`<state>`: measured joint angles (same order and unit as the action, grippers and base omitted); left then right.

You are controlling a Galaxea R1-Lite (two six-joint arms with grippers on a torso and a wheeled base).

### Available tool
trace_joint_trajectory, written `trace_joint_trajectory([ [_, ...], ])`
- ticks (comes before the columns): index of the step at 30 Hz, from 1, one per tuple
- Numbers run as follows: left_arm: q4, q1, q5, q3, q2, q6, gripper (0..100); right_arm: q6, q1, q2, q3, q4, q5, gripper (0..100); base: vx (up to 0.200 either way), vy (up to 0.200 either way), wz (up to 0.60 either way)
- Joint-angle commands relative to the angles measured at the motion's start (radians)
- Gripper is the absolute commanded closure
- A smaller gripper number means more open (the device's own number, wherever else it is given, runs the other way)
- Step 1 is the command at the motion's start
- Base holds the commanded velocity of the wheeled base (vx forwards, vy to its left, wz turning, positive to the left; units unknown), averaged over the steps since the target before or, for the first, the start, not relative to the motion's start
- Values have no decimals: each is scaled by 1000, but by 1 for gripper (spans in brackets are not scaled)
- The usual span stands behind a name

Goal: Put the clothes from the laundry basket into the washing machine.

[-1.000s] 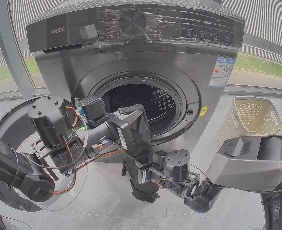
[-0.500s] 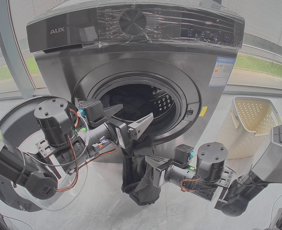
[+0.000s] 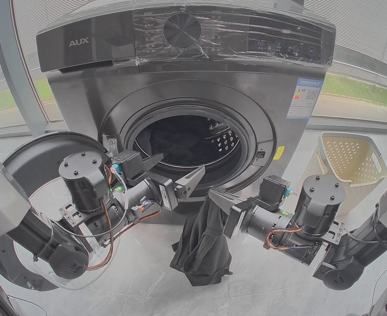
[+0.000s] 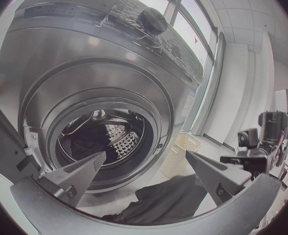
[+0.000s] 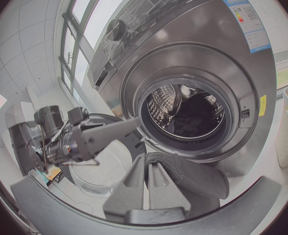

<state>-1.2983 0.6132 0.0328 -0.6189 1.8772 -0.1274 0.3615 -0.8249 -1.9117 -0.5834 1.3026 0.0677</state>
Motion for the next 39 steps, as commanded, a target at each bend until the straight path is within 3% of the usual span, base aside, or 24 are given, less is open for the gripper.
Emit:
trace_joint_trajectory([
  [1, -35, 10, 7, 56, -15, 0, 0, 1, 12, 8, -32, 0, 6, 100, 0, 0, 0],
  [9, -157, 30, 56, 205, -13, 5, 0, 1, 18, 5, -95, -16, 64, 100, 0, 0, 0],
  [10, -193, 31, 87, 255, -3, 12, 0, 1, 18, 5, -124, -31, 72, 100, 0, 0, 0],
  [15, -246, 56, 95, 312, 22, 14, 0, 1, 15, 10, -207, -112, 130, 100, 0, 0, 0],
  [26, -251, 49, 96, 343, 131, 20, 0, -1, 10, 23, -334, -233, 161, 100, 0, 0, 0],
  [33, -253, 53, 93, 332, 212, 22, 0, -1, 3, 56, -335, -264, 164, 100, 0, 0, 0],
  [39, -253, 7, 91, 312, 312, 32, 0, 1, -7, 72, -322, -264, 166, 100, 0, 0, 0],
])
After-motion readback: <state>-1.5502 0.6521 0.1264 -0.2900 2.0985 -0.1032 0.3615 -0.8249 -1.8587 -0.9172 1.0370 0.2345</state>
